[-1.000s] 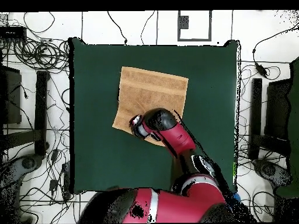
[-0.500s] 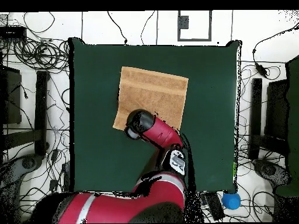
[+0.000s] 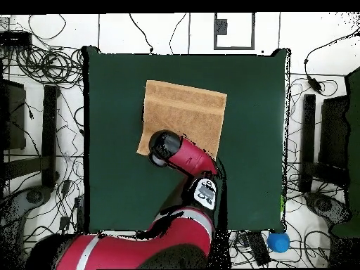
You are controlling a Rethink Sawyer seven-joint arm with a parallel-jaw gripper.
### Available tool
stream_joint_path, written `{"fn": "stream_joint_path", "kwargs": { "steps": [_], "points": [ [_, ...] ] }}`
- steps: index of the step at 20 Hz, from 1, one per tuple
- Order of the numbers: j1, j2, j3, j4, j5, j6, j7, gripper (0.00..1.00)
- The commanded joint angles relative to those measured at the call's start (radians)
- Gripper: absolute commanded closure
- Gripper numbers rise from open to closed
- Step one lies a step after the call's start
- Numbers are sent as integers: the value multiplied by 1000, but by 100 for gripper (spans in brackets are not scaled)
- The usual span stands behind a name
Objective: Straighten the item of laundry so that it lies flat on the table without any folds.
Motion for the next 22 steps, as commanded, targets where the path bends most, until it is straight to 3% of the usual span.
{"fn": "stream_joint_path", "kwargs": {
  "steps": [1,5,8,13,22],
  "points": [
    [-151,167,195,-9,61,-212,157,0],
    [-315,169,366,60,190,160,120,0],
    [-359,175,413,85,222,264,128,0],
    [-382,186,452,85,249,362,174,0],
    [-343,190,434,48,241,309,180,0]
  ]
}}
